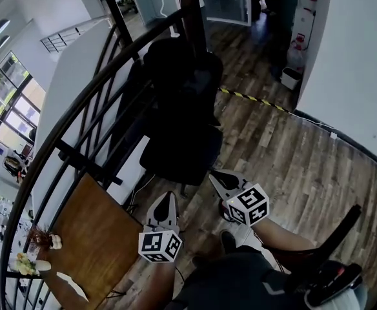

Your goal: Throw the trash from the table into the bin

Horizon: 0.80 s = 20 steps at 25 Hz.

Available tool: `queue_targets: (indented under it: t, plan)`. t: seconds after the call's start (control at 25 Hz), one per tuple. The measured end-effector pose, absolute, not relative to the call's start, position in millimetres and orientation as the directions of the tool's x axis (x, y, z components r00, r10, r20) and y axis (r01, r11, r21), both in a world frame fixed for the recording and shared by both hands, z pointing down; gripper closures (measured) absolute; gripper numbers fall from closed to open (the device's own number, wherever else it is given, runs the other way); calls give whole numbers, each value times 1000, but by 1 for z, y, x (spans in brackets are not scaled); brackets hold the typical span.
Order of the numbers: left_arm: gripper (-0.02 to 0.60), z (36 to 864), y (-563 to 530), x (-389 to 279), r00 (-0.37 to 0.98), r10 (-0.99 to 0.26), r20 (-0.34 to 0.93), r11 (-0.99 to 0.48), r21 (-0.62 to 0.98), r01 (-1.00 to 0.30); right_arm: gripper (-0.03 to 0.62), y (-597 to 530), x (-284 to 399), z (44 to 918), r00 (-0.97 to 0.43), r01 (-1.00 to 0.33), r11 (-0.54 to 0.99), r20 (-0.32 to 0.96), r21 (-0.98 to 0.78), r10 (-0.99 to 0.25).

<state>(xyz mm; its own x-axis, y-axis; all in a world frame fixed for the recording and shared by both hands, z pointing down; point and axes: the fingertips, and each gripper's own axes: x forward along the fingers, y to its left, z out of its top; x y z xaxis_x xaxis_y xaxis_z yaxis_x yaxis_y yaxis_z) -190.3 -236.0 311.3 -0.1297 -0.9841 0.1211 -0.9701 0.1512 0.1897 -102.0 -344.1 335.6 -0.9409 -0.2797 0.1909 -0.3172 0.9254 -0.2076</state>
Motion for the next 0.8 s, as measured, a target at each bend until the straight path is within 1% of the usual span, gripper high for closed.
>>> queue_targets:
  t: [0.12,0.4,0.8]
  plan:
    - [569,297,-230,-191,-121,-987,102,137,173,-975,580,-337,-110,317,-942,-315,932,177,-178,-285]
    - [569,279,-216,-201,-124,-990,71,134,157,-978,582,-315,-122,302,-947,-303,939,159,-164,-278]
    - [569,274,-200,-211,-130,-990,56,137,149,-979,582,-307,-125,295,-939,-332,931,148,-150,-311]
